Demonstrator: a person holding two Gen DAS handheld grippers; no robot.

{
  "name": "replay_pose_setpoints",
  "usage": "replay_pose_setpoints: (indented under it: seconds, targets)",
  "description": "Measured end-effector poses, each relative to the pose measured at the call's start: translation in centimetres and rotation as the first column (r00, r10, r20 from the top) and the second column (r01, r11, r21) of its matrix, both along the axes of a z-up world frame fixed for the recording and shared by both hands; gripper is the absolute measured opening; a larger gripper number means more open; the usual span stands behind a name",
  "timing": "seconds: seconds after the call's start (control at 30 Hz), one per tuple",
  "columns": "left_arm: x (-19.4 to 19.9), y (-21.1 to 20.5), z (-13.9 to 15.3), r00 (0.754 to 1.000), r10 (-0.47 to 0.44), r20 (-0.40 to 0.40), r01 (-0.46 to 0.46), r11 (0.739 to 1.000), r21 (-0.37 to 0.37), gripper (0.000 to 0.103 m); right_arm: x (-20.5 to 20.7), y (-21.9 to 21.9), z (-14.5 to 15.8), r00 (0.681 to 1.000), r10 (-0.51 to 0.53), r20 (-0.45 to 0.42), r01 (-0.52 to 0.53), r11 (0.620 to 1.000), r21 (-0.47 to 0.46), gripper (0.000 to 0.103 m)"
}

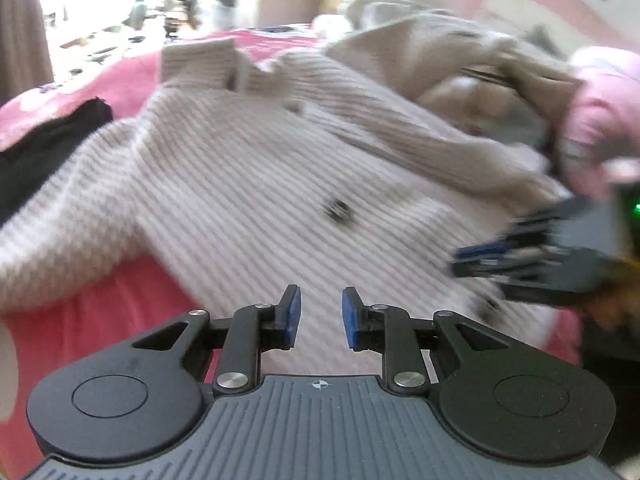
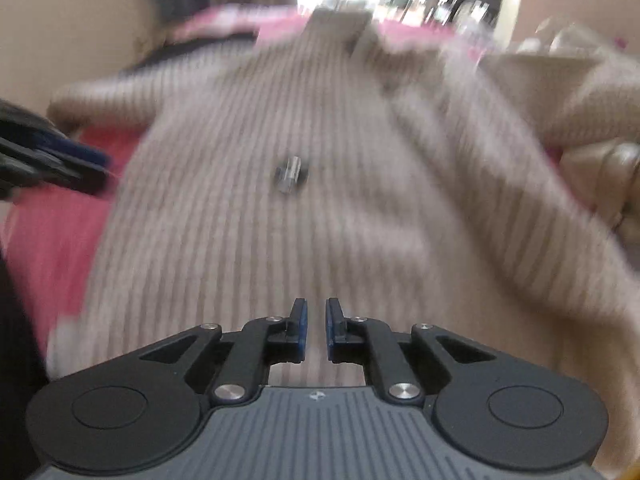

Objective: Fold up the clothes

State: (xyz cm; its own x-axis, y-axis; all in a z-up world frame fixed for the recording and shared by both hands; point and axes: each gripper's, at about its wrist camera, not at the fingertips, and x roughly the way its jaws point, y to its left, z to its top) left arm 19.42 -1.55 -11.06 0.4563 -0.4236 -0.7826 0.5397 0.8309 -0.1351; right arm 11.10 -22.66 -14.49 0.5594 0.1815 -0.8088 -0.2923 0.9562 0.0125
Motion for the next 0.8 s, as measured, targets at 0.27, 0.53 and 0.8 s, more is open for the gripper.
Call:
replay_pose_setpoints:
  seconds: [0.27,0.53,0.8]
  targets:
    - [4.7,3.2,-6.3,0.964,0.261,-0.044,-0.260,0.965,0.035,0.023,1.7,-1.9,-3.8,0.996,-0.084,-0.025,0.085,0.996,0.017,0.009]
    - [4.7,6.9,-4.1,0.933,0.349,-0.093,-0.358,0.927,-0.110,0.023,3.3,-0.2,-1.7,0.994,-0.105,-0.007,0.105,0.993,0.048,0.027]
    - [3.3,22.7,0.0,0.724,0.672,-0.155,-0.686,0.677,-0.267,0.045,2.9,0.8,-4.1,0.995,-0.103,-0.012,0.103,0.994,-0.020,0.033]
